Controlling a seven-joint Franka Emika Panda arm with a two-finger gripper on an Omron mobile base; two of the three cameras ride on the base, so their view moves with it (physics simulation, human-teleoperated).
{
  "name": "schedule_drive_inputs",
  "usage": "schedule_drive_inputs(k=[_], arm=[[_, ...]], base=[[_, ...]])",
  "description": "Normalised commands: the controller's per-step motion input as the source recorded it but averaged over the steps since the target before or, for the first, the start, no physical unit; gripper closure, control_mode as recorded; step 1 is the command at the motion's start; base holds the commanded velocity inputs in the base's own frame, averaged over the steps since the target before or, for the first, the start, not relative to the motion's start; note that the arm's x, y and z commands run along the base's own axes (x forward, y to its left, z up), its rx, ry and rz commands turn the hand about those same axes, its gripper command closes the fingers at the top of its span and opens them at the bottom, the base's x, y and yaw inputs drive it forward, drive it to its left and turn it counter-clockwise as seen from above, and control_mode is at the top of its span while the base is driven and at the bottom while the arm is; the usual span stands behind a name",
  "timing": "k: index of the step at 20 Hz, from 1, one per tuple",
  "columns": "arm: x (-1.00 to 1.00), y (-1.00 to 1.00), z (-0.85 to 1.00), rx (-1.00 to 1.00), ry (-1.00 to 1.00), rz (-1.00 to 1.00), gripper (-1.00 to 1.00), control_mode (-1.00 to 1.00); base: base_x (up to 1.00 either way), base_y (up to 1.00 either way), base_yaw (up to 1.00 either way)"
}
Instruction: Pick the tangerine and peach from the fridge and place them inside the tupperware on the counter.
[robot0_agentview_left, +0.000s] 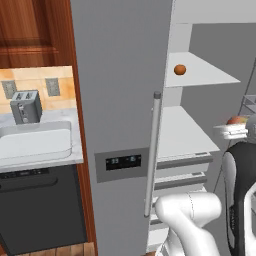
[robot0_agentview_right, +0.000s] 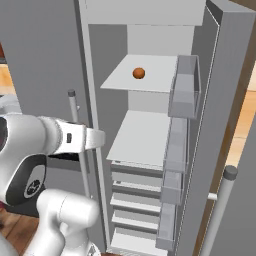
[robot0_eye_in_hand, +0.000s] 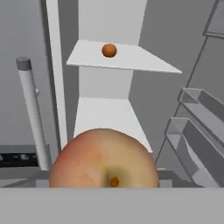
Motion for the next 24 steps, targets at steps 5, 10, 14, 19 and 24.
schedule_drive_inputs(k=[5, 10, 14, 19, 24], arm=[[-0.33, 0.09, 0.05, 0.34, 0.00, -0.04, 1.00, -1.00], [-0.36, 0.15, 0.00, 0.02, 0.12, 0.00, 1.00, -1.00], [0.01, 0.55, -0.01, -0.01, 0.42, 0.10, 1.00, -1.00], [-0.08, 0.16, 0.00, 0.00, 0.24, 0.17, 1.00, -1.00], [-0.17, -0.01, -0.17, 0.00, 0.17, 0.23, 1.00, -1.00]], base=[[0.00, 0.00, 0.00], [0.00, 0.00, 0.00], [0.00, 0.00, 0.00], [0.00, 0.00, 0.00], [0.00, 0.00, 0.00]])
